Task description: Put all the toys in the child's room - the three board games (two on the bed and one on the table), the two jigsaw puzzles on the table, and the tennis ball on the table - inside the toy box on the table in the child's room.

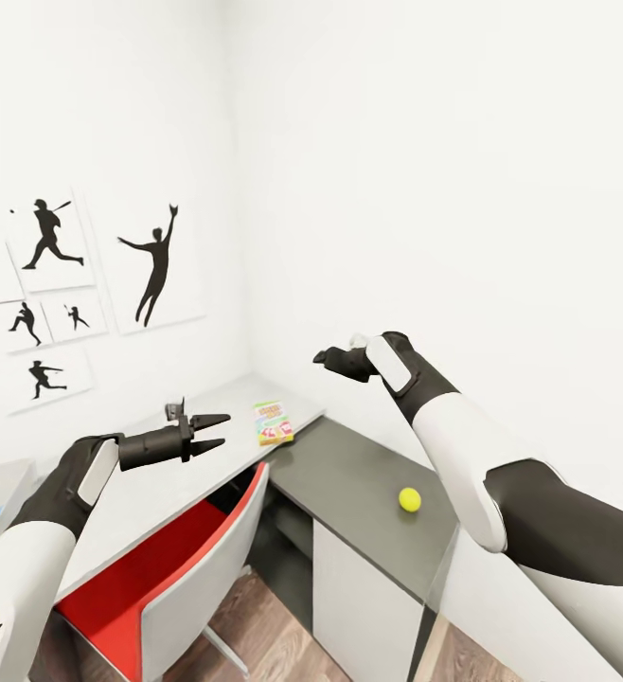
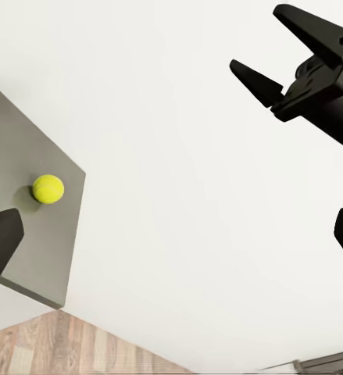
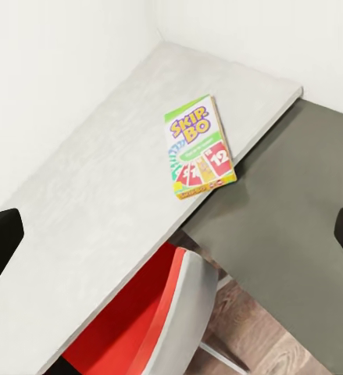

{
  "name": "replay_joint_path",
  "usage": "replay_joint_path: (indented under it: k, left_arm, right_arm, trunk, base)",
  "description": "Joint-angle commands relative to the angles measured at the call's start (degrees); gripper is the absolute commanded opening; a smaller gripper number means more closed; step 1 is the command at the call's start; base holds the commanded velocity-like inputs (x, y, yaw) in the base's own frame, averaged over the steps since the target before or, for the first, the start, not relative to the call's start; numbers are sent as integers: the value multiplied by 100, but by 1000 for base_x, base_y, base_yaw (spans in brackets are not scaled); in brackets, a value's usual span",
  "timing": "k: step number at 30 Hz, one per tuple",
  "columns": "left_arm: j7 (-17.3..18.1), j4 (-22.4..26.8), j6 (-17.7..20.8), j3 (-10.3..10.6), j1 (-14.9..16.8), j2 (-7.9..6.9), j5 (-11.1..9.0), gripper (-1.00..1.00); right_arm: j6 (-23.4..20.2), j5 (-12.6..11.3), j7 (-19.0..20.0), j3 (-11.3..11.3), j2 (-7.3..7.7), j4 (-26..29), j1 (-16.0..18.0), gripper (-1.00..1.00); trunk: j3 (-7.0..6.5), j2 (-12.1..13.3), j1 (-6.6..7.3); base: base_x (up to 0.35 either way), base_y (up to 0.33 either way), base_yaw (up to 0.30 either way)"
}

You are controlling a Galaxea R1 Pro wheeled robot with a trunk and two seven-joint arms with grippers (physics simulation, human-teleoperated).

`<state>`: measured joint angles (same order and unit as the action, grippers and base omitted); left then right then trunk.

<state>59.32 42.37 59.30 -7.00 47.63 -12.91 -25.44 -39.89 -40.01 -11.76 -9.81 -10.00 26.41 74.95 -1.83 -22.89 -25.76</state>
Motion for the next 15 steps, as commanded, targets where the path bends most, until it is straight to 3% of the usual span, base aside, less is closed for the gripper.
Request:
replay_joint_path:
  k: [1, 7, 15]
  left_arm:
    - [24, -1, 20, -8, 1, -1, 13, 100]
    - [26, 0, 19, -11, -7, -6, 13, 100]
    - [34, 0, 12, -12, -8, -10, 13, 100]
  right_arm:
    - [-8, -60, -54, -22, 0, 4, 2, 100]
    - [-15, -60, -54, -15, 0, 4, 2, 100]
    - [-21, -60, -54, -19, 0, 4, 2, 100]
  trunk:
    - [-3, -4, -2]
    - [-35, -4, -2]
    - [-44, -4, -2]
  base:
    - [-3, 156, -163]
    - [-1, 152, -165]
    - [3, 24, -35]
